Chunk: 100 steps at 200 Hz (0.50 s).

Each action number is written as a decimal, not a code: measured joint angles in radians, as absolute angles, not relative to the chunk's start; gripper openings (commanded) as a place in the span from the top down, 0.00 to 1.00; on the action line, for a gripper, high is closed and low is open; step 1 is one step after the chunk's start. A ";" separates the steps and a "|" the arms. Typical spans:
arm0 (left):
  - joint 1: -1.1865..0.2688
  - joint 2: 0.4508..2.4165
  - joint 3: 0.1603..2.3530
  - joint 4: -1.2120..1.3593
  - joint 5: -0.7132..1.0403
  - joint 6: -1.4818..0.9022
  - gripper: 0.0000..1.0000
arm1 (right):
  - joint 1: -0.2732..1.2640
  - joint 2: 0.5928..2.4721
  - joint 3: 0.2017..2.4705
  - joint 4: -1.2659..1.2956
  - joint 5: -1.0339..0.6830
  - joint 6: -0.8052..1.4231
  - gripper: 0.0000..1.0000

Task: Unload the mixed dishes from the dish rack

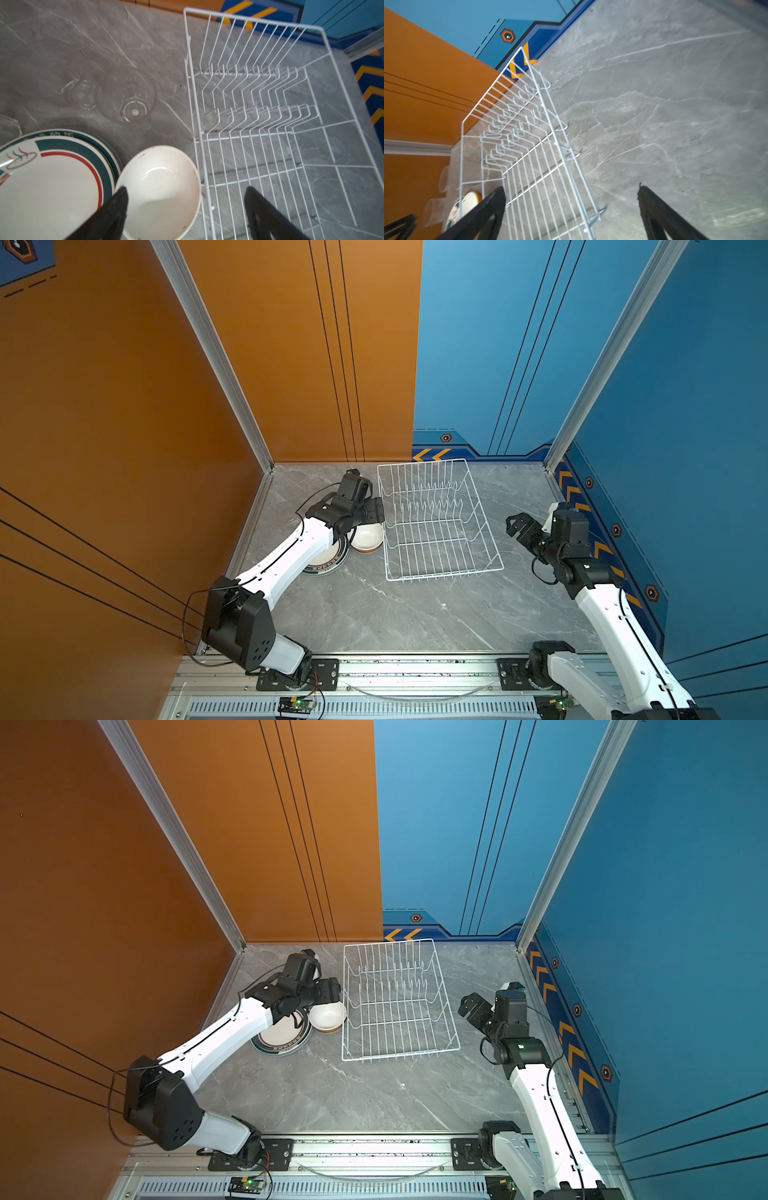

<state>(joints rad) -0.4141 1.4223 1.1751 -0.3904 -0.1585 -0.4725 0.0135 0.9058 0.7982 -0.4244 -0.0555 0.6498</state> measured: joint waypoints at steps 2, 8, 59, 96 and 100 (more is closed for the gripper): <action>-0.407 1.411 1.161 -0.376 -0.166 -0.463 0.02 | 0.012 0.902 0.795 -0.417 -0.039 0.641 0.00; -0.386 1.383 1.123 -0.333 -0.187 -0.452 0.02 | 0.012 0.889 0.783 -0.392 0.004 0.619 0.00; -0.226 1.256 0.714 0.142 -0.409 -0.244 0.02 | 0.005 0.807 0.507 -0.043 0.341 0.400 0.00; -0.183 1.292 0.514 0.388 -0.480 -0.118 0.02 | -0.019 0.779 0.296 0.138 0.498 0.318 0.00; -0.183 1.296 0.503 0.402 -0.480 -0.111 0.02 | -0.023 0.779 0.290 0.146 0.504 0.316 0.00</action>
